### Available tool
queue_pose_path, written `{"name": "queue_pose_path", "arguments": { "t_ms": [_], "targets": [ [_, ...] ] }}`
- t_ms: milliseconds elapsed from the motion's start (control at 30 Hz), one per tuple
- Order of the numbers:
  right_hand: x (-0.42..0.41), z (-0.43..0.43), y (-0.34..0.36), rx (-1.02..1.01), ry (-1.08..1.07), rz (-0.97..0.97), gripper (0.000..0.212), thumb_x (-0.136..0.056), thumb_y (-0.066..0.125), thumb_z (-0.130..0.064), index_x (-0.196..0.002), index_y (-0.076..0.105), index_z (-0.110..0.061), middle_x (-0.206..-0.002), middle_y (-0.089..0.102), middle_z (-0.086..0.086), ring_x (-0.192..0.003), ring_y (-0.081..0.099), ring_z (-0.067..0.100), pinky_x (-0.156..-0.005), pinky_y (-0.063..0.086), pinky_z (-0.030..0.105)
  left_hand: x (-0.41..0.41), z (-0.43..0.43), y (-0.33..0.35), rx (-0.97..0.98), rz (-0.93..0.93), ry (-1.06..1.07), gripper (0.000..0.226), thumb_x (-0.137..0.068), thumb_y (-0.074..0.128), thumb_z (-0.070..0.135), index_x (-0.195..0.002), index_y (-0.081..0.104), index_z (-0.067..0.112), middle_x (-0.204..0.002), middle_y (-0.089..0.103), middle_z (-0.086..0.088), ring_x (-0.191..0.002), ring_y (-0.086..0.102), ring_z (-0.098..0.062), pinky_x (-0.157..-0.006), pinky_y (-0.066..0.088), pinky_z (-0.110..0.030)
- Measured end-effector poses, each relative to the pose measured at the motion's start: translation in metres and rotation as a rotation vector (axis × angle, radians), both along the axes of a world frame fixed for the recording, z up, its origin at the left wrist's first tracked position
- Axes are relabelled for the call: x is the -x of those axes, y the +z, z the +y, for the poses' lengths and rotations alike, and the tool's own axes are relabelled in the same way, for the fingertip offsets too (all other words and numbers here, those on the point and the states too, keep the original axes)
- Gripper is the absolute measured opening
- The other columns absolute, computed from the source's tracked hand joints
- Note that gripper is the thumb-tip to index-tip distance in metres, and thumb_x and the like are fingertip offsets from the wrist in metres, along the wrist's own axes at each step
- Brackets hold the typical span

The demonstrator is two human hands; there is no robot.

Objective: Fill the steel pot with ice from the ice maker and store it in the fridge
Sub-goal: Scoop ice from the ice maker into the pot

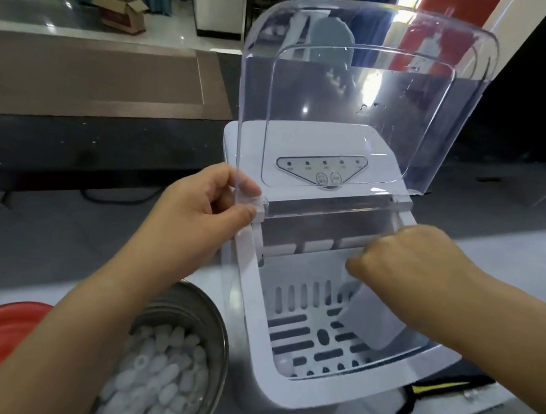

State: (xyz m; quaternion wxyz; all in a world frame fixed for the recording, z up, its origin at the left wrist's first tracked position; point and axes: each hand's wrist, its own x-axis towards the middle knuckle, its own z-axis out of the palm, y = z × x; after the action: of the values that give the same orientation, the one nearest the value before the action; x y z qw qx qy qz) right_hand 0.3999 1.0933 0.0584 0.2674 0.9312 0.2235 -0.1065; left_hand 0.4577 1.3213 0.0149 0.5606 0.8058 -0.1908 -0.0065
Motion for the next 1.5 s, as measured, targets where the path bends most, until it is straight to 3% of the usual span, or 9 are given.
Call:
{"name": "queue_pose_path", "arguments": {
  "t_ms": [133,333,533,700,833,933,1100,1300,1500],
  "targets": [
    [0.003,0.001,-0.007,-0.019,-0.074,0.060,0.031,-0.080,0.054,-0.001,-0.099,0.054,-0.025,-0.090,0.061,-0.004,-0.084,0.058,0.024,-0.057,0.031,0.031,-0.001,-0.001,0.000,-0.001,0.003,0.004,0.013,-0.085,0.064,0.019,-0.092,0.064,0.029,-0.080,0.057,-0.025,-0.074,0.056,-0.039,-0.069,0.054,-0.049],
    [0.001,-0.001,-0.025,-0.141,-0.097,0.060,0.020,-0.087,0.049,-0.009,-0.081,0.036,-0.023,-0.063,0.026,-0.006,-0.069,0.039,0.024,-0.053,0.030,0.030,-0.001,-0.002,0.001,0.011,0.018,0.007,0.014,-0.085,0.064,0.016,-0.092,0.065,0.028,-0.082,0.056,-0.028,-0.076,0.054,-0.042,-0.070,0.053,-0.050],
    [0.005,0.005,-0.039,-0.284,-0.158,0.094,0.020,-0.085,0.047,-0.005,-0.075,0.038,-0.020,-0.063,0.031,-0.004,-0.065,0.040,0.025,-0.050,0.031,0.027,0.000,-0.003,0.002,0.019,0.027,0.014,0.013,-0.084,0.065,0.016,-0.091,0.065,0.027,-0.083,0.055,-0.031,-0.074,0.053,-0.042,-0.068,0.052,-0.046],
    [0.012,0.016,-0.044,-0.359,-0.192,0.112,0.017,-0.089,0.048,-0.008,-0.085,0.045,-0.024,-0.064,0.033,-0.002,-0.074,0.041,0.024,-0.044,0.015,0.022,0.000,-0.005,0.003,0.022,0.019,0.026,0.013,-0.084,0.066,0.015,-0.088,0.065,0.028,-0.080,0.053,-0.032,-0.070,0.050,-0.043,-0.067,0.052,-0.047],
    [0.007,0.019,-0.053,-0.393,-0.190,0.145,0.034,-0.087,0.052,-0.007,-0.065,0.032,-0.021,-0.060,0.031,-0.004,-0.056,0.036,0.017,-0.044,0.017,0.023,0.001,-0.006,0.004,0.013,0.020,0.028,0.011,-0.082,0.066,0.018,-0.087,0.065,0.028,-0.082,0.054,-0.031,-0.073,0.051,-0.043,-0.068,0.051,-0.050],
    [0.003,0.018,-0.055,-0.463,-0.199,0.159,0.042,-0.086,0.049,-0.004,-0.059,0.023,-0.023,-0.061,0.032,-0.005,-0.054,0.030,0.012,-0.045,0.020,0.023,0.001,-0.007,0.004,0.008,0.015,0.033,0.010,-0.083,0.066,0.018,-0.088,0.065,0.027,-0.080,0.053,-0.032,-0.072,0.050,-0.043,-0.066,0.051,-0.047],
    [-0.001,0.010,-0.056,-0.606,-0.247,0.214,0.020,-0.085,0.051,-0.006,-0.070,0.047,-0.020,-0.068,0.048,-0.005,-0.075,0.051,0.018,-0.048,0.028,0.017,0.001,-0.007,0.004,-0.001,0.013,0.035,0.010,-0.083,0.066,0.018,-0.089,0.065,0.027,-0.079,0.053,-0.030,-0.072,0.050,-0.043,-0.066,0.052,-0.048],
    [-0.005,0.003,-0.050,-0.703,-0.350,0.190,0.020,-0.082,0.058,-0.012,-0.067,0.050,-0.022,-0.065,0.052,-0.009,-0.063,0.046,0.006,-0.055,0.035,0.013,0.002,-0.007,0.004,-0.004,0.008,0.043,0.010,-0.084,0.065,0.018,-0.089,0.065,0.027,-0.078,0.053,-0.030,-0.071,0.050,-0.042,-0.066,0.052,-0.047],
    [-0.003,-0.002,-0.042,-0.918,-0.547,0.239,0.024,-0.083,0.065,-0.012,-0.063,0.054,-0.021,-0.057,0.060,-0.007,-0.052,0.062,0.006,-0.059,0.055,0.026,0.002,-0.006,0.004,-0.010,0.004,0.040,0.010,-0.085,0.065,0.017,-0.090,0.065,0.026,-0.077,0.051,-0.031,-0.067,0.051,-0.038,-0.066,0.052,-0.047]
  ]
}}
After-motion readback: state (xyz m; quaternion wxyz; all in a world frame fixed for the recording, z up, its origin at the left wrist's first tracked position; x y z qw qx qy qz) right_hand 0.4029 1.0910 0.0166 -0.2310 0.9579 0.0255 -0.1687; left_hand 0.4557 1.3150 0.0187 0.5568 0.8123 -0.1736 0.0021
